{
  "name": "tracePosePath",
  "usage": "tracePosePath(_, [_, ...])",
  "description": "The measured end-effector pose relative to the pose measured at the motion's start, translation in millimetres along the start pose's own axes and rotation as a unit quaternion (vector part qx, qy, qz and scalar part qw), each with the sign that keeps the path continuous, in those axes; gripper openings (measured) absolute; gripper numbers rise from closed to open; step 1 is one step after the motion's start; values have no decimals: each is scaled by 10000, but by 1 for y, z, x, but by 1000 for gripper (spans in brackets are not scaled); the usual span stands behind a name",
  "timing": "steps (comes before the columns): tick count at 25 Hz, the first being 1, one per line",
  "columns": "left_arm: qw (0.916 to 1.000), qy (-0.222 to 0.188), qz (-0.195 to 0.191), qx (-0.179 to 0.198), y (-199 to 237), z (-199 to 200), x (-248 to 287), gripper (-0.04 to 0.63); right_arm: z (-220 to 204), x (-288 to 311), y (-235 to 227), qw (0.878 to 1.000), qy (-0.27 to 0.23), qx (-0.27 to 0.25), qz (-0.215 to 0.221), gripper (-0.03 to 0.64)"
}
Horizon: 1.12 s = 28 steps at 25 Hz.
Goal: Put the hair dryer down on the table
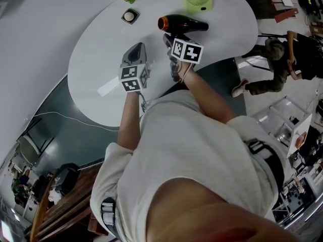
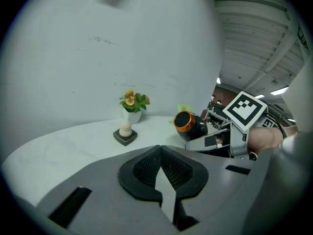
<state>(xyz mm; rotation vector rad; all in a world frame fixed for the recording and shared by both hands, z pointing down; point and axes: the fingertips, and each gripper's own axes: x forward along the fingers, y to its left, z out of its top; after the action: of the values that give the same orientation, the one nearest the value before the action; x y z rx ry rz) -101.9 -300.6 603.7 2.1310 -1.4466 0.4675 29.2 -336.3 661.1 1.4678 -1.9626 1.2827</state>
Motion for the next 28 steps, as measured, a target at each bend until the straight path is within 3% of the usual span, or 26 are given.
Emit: tracePosePath(28, [9997, 215, 43, -97, 8, -9, 15, 18, -4, 24, -4, 9989, 356, -195, -254, 296])
